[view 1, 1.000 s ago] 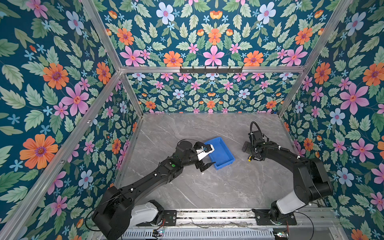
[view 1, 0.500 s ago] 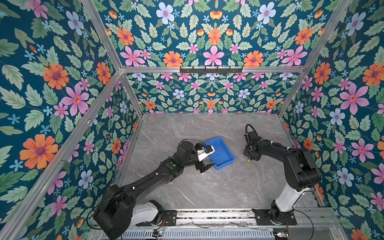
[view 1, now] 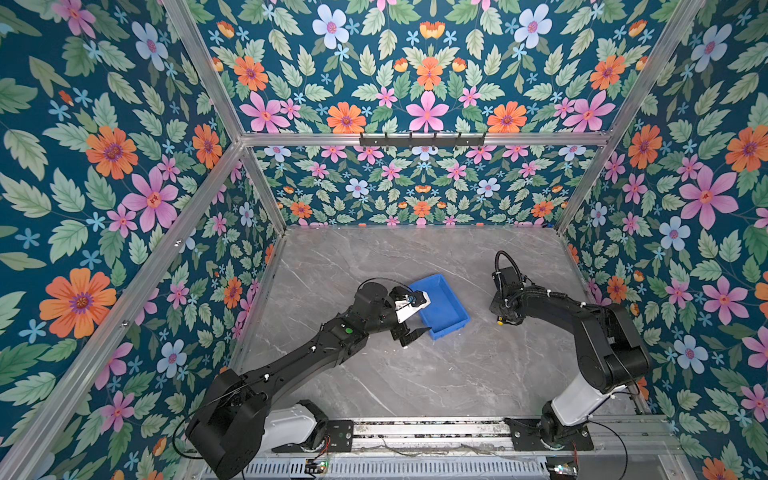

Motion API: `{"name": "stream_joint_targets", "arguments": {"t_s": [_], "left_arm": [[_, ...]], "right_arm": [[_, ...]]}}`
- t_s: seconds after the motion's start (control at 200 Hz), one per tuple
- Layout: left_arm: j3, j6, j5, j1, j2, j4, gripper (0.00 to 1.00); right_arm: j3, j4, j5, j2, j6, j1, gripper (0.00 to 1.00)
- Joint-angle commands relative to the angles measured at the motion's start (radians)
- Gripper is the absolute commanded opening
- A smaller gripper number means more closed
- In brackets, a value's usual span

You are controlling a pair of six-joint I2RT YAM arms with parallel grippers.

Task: Put the screwdriver in the bin
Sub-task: 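Lift the screwdriver with the right gripper and carry it over the blue bin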

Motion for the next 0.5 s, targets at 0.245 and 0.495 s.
{"name": "stream_joint_targets", "arguments": {"t_s": [0.245,0.495], "left_arm": [[0.023,-0.035,0.033,-0.005,-0.003,0.016,1.0],[0.008,-0.074,0.019,-0.009,-0.071,0.009,1.0]], "right_arm": [[-0.056,0.009,-0.012,-0.124,-0.073,0.001,0.01],[-0.077,0.035,-0.086,-0.23,-0.158,0.016,0.02]]}}
